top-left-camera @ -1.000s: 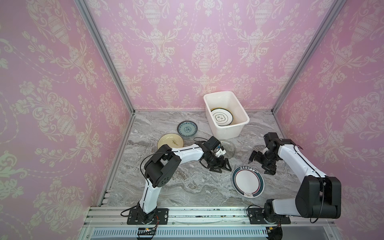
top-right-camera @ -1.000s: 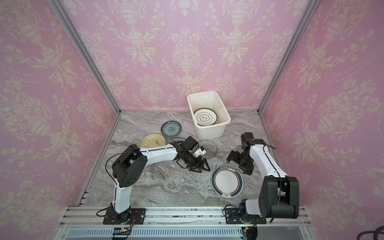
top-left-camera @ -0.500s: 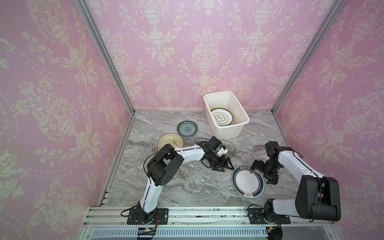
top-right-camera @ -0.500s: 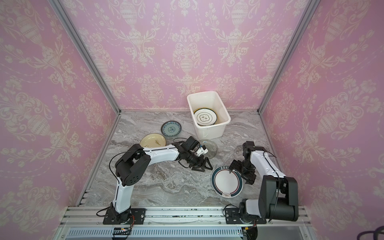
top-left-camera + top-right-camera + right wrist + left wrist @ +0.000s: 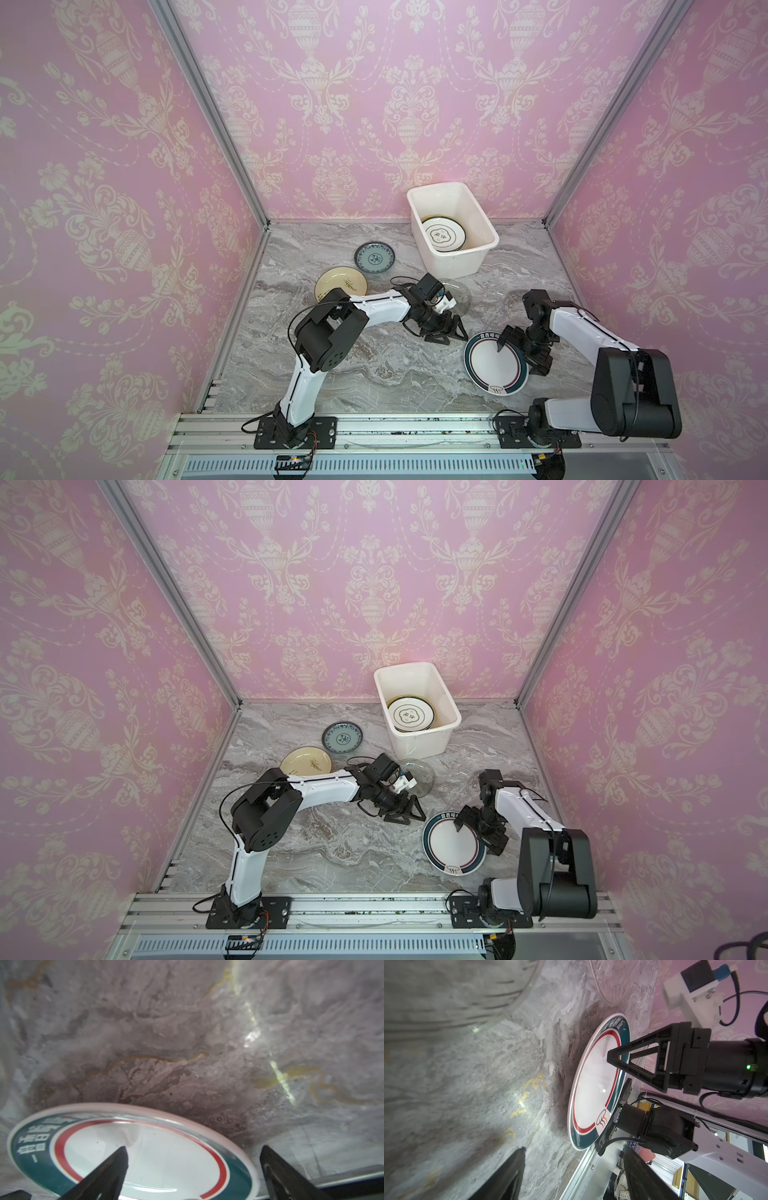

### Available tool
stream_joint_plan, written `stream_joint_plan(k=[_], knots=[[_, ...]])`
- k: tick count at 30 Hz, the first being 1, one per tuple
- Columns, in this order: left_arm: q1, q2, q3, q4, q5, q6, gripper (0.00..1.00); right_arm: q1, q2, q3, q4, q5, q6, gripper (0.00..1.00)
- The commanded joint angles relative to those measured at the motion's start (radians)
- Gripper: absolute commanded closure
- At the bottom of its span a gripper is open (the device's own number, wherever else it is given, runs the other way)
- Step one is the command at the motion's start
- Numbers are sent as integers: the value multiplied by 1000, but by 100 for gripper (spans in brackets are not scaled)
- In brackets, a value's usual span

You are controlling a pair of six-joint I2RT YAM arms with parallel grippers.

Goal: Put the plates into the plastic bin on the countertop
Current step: 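Grasp the rim of the green-red rimmed plate with the right gripper, then tilt the plate upright with the right gripper while the left gripper grips its opposite rim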

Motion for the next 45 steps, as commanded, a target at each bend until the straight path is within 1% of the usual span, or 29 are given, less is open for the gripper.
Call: stream_joint_plan(k=[1,3,7,11,15,17,19,23,28,36,40,45], knots=[[-1,2,18,2,26,-6,23,21,31,-2,50,-71,-55,0],[3,-2,9,3,25,-9,23,38,42,4,72,-104,-70,1],[13,-28,-32,12,19,-16,23,82,91,24,147,-233,-100,3],[27,-59,-92,19,14,-27,26,157,158,66,186,-338,-121,8],[44,-86,-152,80,15,-67,28,227,205,114,213,-395,-134,9],[51,-89,-165,92,16,-81,32,256,232,136,214,-410,-138,11],[53,-85,-167,91,16,-83,36,275,254,154,210,-414,-141,12],[53,-86,-167,77,15,-82,49,293,273,169,207,-415,-142,13],[56,-111,-172,17,0,-51,65,295,264,176,199,-394,-135,13],[96,-163,-166,-97,-28,9,85,295,229,231,156,-333,-126,11],[139,-215,-148,-193,-45,55,91,295,165,300,98,-299,-148,11],[197,-309,-89,-353,-52,144,95,296,37,368,28,-261,-176,11]])
